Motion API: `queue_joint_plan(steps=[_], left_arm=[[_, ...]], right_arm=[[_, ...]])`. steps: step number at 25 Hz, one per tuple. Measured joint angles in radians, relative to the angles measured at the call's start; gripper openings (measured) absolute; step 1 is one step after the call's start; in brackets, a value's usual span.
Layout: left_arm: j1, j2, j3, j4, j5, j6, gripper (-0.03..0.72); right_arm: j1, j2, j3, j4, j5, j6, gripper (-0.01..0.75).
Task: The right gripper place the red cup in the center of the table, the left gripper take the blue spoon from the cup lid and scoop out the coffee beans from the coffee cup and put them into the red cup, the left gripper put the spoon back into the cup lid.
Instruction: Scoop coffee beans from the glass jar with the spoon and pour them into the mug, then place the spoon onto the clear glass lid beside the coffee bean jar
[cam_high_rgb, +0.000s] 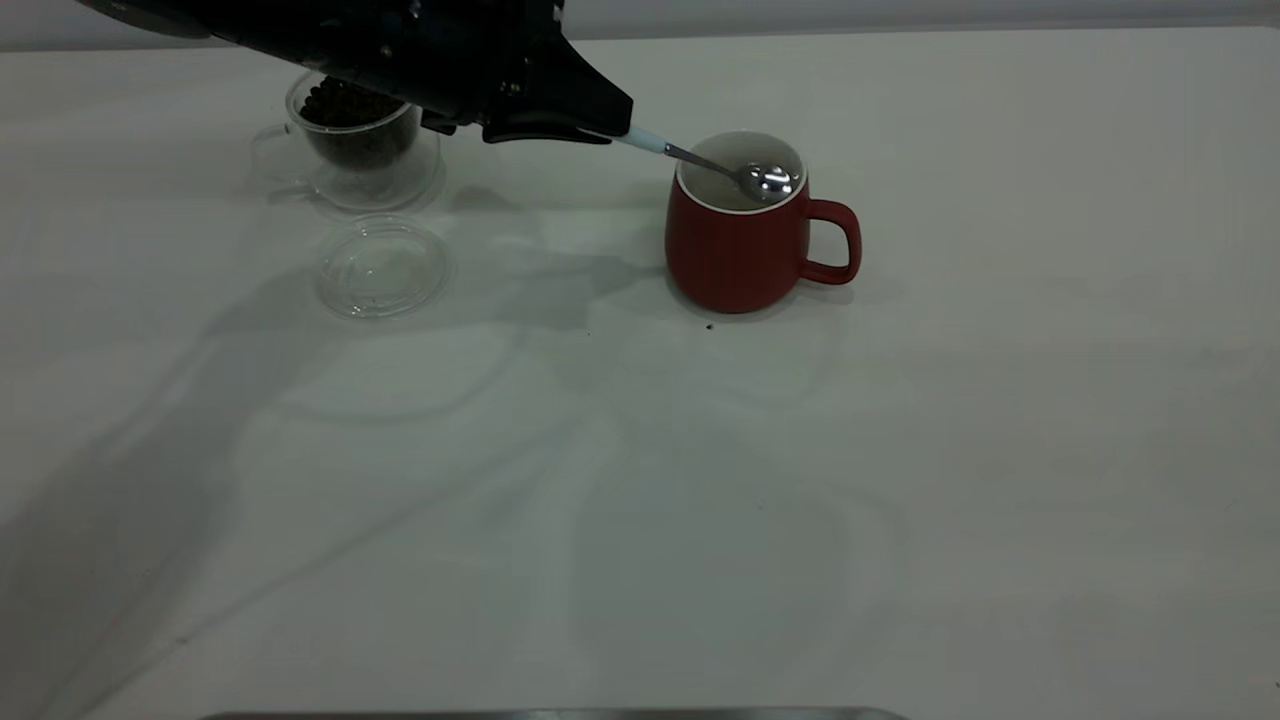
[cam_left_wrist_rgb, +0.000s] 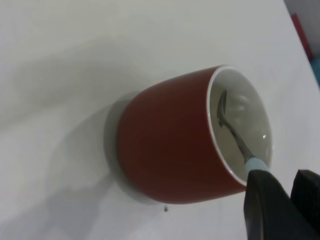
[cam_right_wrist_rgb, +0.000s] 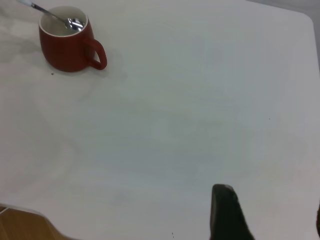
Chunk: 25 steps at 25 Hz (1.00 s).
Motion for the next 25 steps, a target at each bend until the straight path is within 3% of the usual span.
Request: queue_joint_plan(steps=[12,25], left_arm=[[0.205,-0.038,0.000,0.035,0.239,-0.236,0.122],[0.393,-0.038,0.000,0.208,0.341,-0.343,0.122]], right_arm=[[0.000,0.000,0.000,0.000,0.000,0.000,0.456],[0.000,0.000,0.000,0.000,0.000,0.000,0.456]])
